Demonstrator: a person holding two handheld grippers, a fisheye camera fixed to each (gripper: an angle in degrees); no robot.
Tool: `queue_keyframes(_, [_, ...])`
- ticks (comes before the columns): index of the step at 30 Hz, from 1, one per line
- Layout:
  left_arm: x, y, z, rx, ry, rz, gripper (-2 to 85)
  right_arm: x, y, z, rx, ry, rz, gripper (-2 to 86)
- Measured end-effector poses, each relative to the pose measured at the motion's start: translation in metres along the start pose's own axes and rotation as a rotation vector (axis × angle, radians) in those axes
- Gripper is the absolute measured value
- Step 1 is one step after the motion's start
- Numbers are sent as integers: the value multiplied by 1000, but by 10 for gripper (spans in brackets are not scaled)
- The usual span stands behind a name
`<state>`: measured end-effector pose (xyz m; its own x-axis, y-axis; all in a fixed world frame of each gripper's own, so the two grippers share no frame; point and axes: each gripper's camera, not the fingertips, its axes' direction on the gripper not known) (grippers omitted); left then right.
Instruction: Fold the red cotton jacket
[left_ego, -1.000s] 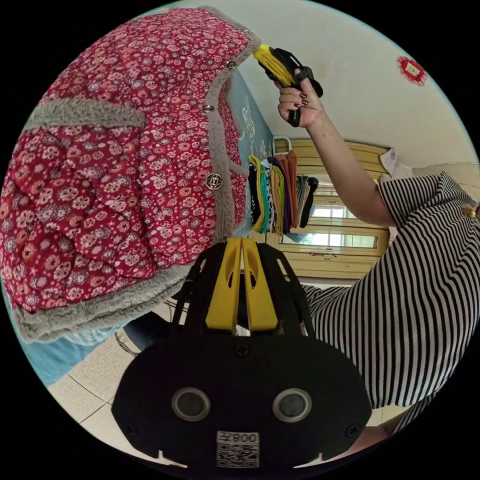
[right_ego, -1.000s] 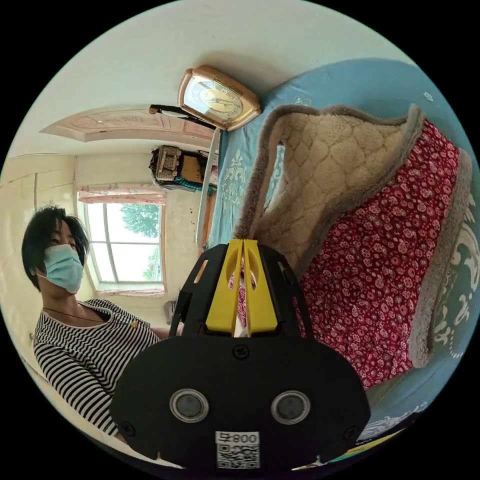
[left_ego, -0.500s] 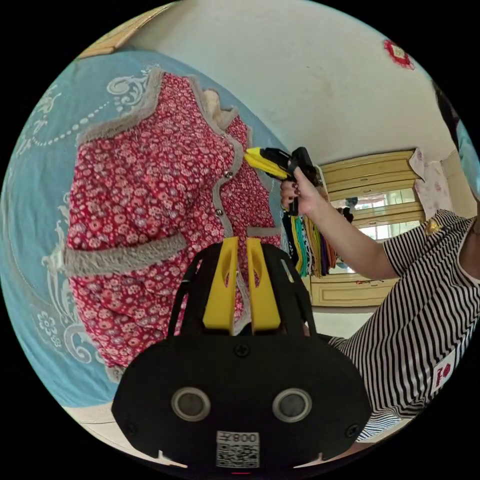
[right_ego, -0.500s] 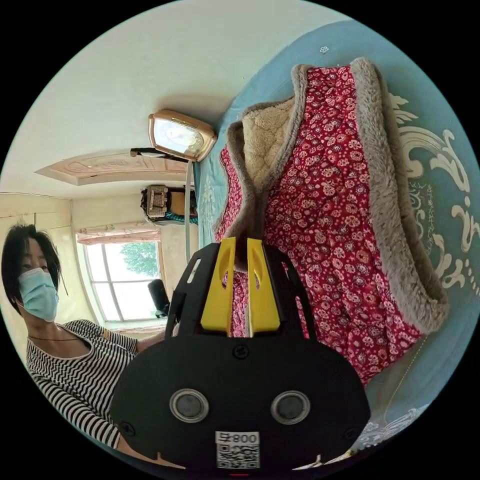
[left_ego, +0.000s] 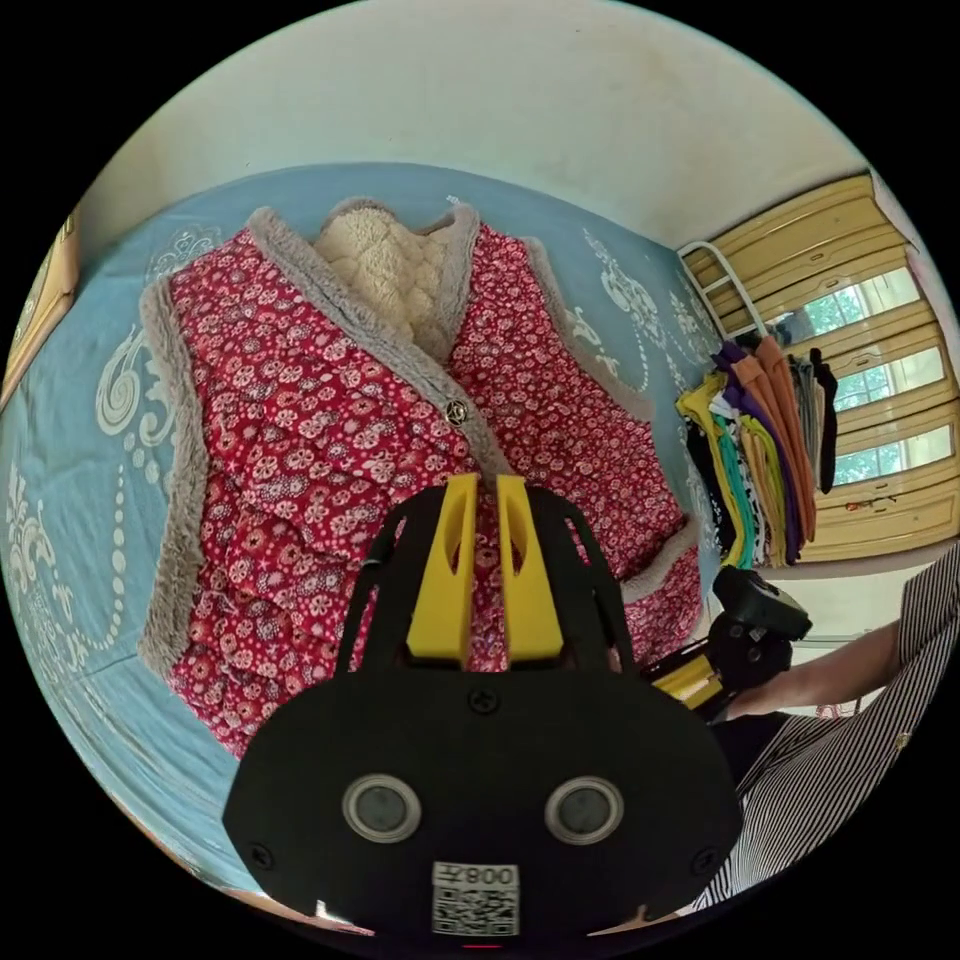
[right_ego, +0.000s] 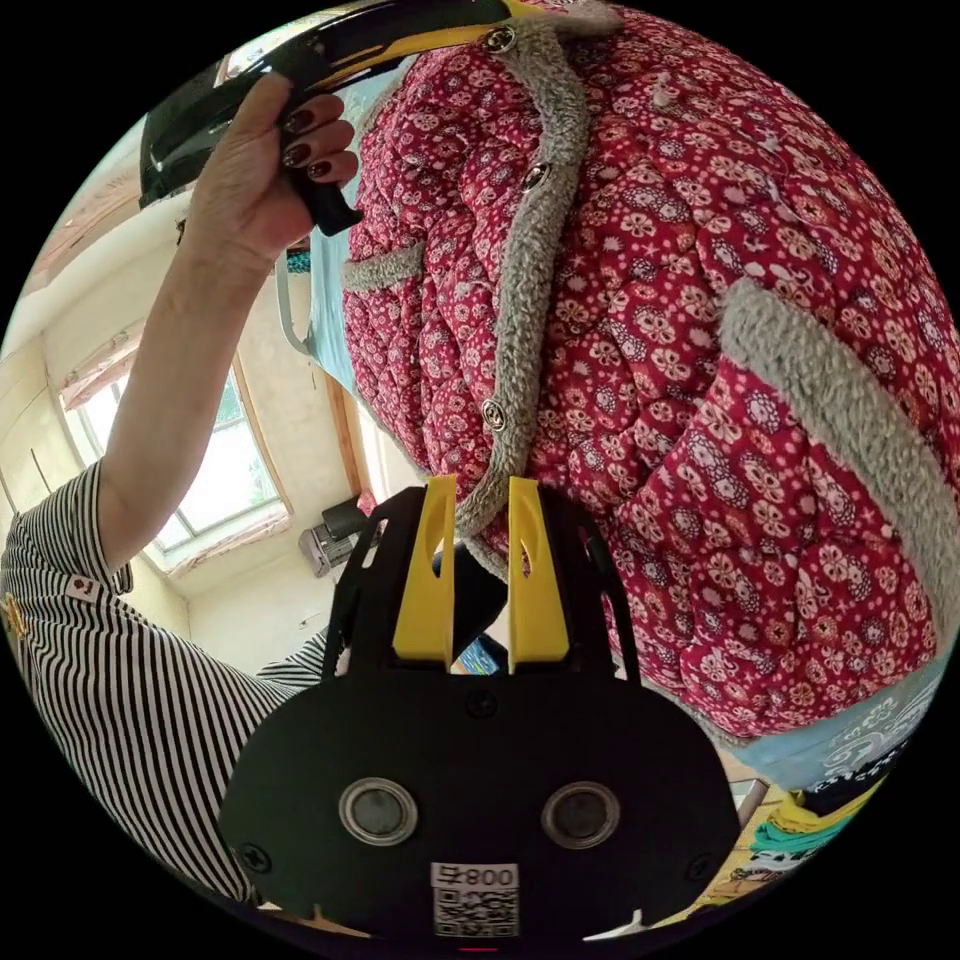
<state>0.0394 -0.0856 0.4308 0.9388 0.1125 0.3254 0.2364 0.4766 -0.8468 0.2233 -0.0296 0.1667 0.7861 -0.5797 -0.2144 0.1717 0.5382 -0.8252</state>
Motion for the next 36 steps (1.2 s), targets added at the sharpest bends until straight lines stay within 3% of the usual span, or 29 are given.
queue_keyframes(8, [4, -22, 4, 79, -41, 34, 2, 21, 24, -12, 47, -173, -59, 12])
queue_keyframes(12, [4, -41, 8, 107, -82, 62, 0, 30, 43, -13, 46, -109, -58, 4])
queue_keyframes(17, [-11, -71, 64, -17, -135, 99, 0, 75, 44, 2, 37, -90, 39, 1])
queue_keyframes(24, [-26, -72, 40, 112, -106, 67, 1, 93, 65, -4, 94, -125, 52, 1])
queue_keyframes(31, [-79, -94, -17, 290, -212, -27, 3, 95, 89, -72, 259, 18, 17, 1])
queue_keyframes(36, [-143, -144, -25, 231, -356, -155, 9, 95, 34, -155, 442, 255, -120, 5])
